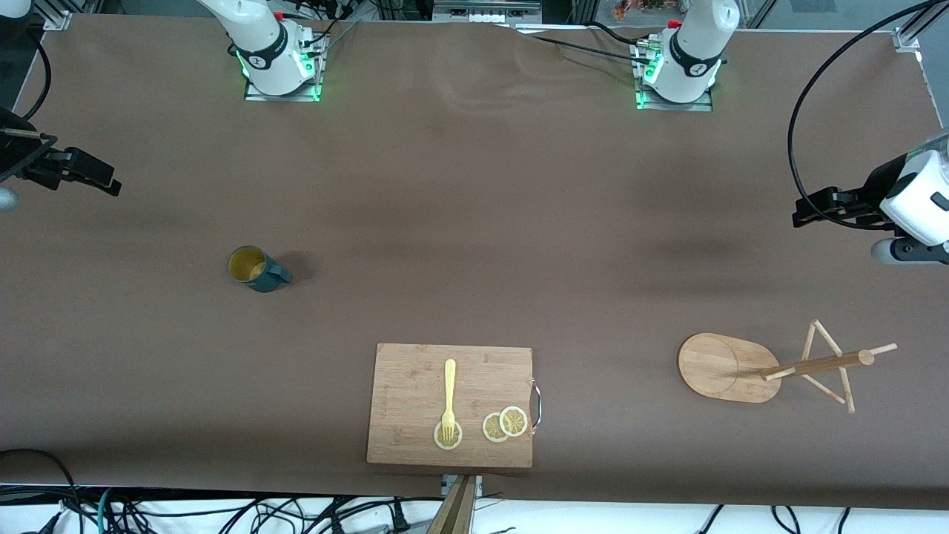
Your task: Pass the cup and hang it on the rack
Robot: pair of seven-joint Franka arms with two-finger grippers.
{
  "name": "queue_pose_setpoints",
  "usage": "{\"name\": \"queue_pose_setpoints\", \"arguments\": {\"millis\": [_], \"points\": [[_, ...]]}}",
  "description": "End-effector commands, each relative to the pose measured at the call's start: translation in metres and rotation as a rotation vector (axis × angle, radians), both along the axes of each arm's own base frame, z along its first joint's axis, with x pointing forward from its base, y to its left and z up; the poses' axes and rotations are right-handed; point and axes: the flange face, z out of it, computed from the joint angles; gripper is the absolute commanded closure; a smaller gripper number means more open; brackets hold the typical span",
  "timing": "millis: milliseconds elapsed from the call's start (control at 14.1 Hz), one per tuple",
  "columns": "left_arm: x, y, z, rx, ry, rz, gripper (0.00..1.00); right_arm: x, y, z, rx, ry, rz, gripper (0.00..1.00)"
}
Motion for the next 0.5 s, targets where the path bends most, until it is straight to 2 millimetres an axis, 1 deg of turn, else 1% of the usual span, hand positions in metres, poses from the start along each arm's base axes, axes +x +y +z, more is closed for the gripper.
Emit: {"name": "queue_pose_setpoints", "arguments": {"millis": [0,213,426], "points": [[0.004,0.0,0.004,-0.026,-0.012,0.007,0.0,-0.001,-0.003,0.002,0.019,0.006,-0.004,0.0],[0.004,0.0,0.004,-0.026,-0.012,0.007,0.0,-0.005,-0.003,-0.001,0.021,0.034,-0.005,0.0],[0.004,0.0,0.004,-0.026,-0.012,0.007,0.0,-0.003,-0.006,-0.011,0.011,0.048,-0.009,0.0]]}}
